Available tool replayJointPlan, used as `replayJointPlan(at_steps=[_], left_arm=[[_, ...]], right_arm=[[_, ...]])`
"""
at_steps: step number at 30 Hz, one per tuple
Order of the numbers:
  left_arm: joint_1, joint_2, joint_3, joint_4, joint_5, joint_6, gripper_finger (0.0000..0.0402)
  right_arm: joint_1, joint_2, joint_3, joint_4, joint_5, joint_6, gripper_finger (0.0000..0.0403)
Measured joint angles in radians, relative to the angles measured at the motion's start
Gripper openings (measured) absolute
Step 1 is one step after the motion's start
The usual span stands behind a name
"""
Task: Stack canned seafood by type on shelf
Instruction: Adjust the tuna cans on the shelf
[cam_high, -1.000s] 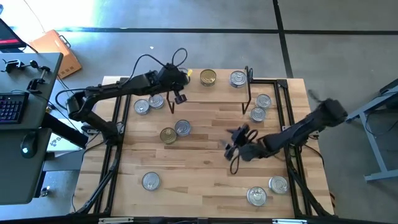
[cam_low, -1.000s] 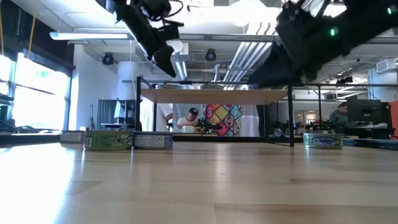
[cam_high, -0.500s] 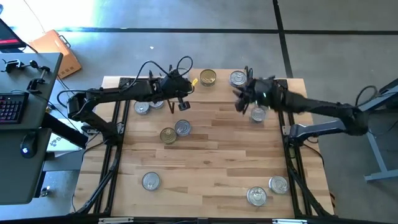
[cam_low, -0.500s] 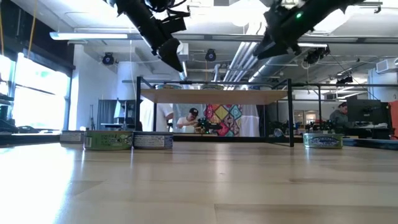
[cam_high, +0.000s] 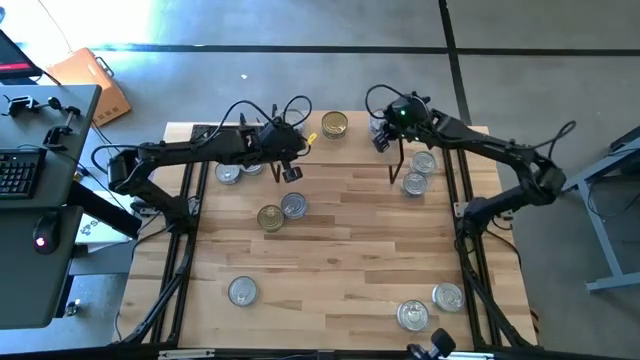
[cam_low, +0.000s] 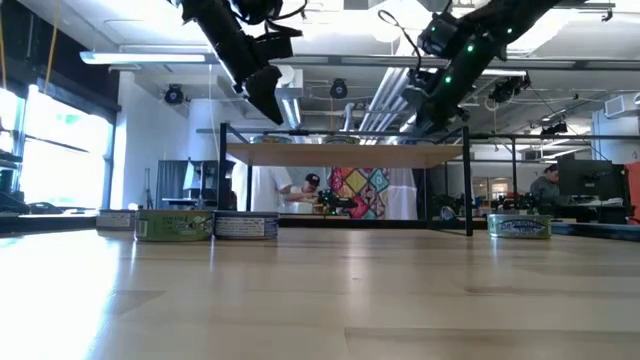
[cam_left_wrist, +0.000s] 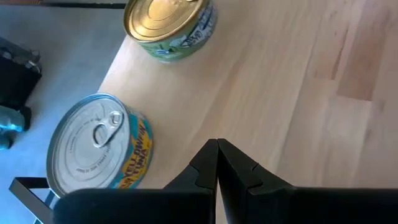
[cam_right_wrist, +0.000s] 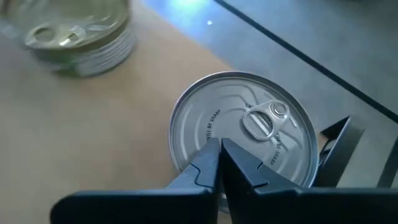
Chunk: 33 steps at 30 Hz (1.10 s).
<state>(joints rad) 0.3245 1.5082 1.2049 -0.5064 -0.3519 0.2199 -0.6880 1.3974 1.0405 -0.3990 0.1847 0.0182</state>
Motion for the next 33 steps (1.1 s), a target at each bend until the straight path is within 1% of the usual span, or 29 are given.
replayJointPlan(at_steps=[5, 10, 13, 17, 20, 22, 26, 29, 31, 33], left_arm=[[-0.025, 0.000, 0.000, 0.002, 0.000, -0.011, 0.0000], [-0.042, 0.000, 0.000, 0.015, 0.001, -0.018, 0.0000], [-0.045, 0.000, 0.000, 0.044, 0.001, -0.018, 0.0000], [-0.045, 0.000, 0.000, 0.092, 0.030, -0.018, 0.0000], [-0.036, 0.009, 0.002, 0.154, 0.070, -0.026, 0.0000], [-0.029, 0.026, 0.002, 0.196, 0.074, -0.045, 0.0000], [-0.001, 0.061, 0.002, 0.263, 0.073, -0.052, 0.0000], [0.020, 0.086, 0.002, 0.310, 0.083, -0.053, 0.0000], [0.035, 0.100, 0.002, 0.312, 0.088, -0.061, 0.0000], [0.052, 0.110, 0.002, 0.313, 0.089, -0.084, 0.0000]], right_arm=[[-0.014, 0.003, -0.002, 0.019, 0.009, 0.000, 0.0002], [-0.004, -0.042, -0.008, 0.036, 0.016, 0.000, 0.0000], [0.024, -0.076, -0.007, 0.083, 0.017, 0.004, 0.0000], [0.096, -0.072, -0.010, 0.126, -0.017, 0.007, 0.0000], [0.170, -0.052, -0.010, 0.181, -0.041, -0.011, 0.0000], [0.224, -0.034, -0.010, 0.197, -0.043, -0.020, 0.0000], [0.363, -0.016, -0.010, 0.190, -0.034, 0.038, 0.0000], [0.522, -0.003, -0.010, 0.140, 0.047, 0.054, 0.0000], [0.634, -0.004, -0.010, 0.066, 0.148, 0.080, 0.0000], [0.745, -0.004, -0.010, -0.018, 0.254, 0.150, 0.0000]])
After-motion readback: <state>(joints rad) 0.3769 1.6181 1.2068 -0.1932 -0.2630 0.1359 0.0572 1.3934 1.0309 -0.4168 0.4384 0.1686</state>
